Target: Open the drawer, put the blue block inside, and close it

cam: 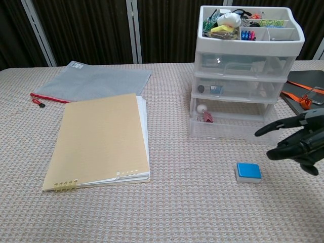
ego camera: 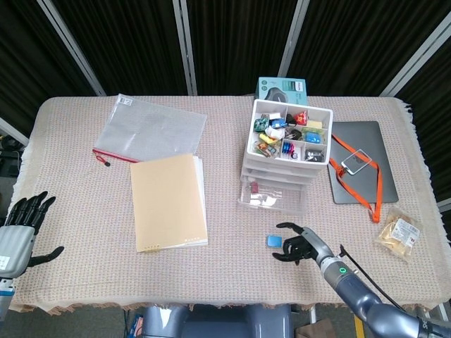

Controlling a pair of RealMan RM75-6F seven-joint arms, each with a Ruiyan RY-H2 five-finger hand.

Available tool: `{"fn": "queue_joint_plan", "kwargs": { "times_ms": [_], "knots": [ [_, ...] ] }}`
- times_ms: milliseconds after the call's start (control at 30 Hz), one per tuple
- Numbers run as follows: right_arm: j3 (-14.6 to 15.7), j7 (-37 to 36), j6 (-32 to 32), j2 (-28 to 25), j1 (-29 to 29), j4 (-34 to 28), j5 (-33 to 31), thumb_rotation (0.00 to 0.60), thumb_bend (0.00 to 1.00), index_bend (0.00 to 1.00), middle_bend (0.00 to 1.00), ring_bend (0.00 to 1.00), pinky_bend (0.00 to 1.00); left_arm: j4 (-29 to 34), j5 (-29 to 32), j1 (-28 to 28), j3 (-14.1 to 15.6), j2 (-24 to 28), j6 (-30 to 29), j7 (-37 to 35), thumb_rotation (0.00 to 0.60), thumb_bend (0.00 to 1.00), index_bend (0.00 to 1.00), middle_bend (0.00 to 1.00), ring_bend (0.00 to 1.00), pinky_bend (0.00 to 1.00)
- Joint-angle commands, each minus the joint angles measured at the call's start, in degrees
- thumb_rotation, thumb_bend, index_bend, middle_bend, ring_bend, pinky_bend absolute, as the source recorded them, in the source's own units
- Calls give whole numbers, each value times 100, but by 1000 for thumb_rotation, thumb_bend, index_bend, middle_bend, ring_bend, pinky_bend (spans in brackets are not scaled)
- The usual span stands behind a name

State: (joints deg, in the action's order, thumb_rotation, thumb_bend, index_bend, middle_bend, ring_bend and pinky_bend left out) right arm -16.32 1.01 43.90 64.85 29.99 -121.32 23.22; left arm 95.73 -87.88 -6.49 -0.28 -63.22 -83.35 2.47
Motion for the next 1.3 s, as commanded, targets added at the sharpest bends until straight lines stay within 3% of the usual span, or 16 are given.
{"fn": "queue_joint_plan", "kwargs": {
  "times_ms": [33,167,600,933,1300],
  "knots": [
    [825,1351,1637,589,-225,261,1683,600,98,225,742,780,697,-3,13,2,-7,-8,0,15,600,185,38,0,0,0],
    [1137,1928,2401,1214,-322,755,2422,600,98,263,757,796,696,-3,13,3,-11,-12,-6,15,600,184,39,0,0,0],
    [1514,2787,3171,2533,-445,1573,2969,600,97,319,770,805,696,2,16,-8,-14,6,22,-56,600,187,38,0,0,0],
    [1432,2961,3356,3042,-502,1996,3172,600,132,366,770,805,696,6,22,-5,-24,-3,16,-76,600,186,39,0,0,0],
    [1282,3048,3219,3388,-525,2434,2917,600,160,370,770,805,696,7,3,-3,-26,-8,0,-94,600,186,39,0,0,0]
  ]
}}
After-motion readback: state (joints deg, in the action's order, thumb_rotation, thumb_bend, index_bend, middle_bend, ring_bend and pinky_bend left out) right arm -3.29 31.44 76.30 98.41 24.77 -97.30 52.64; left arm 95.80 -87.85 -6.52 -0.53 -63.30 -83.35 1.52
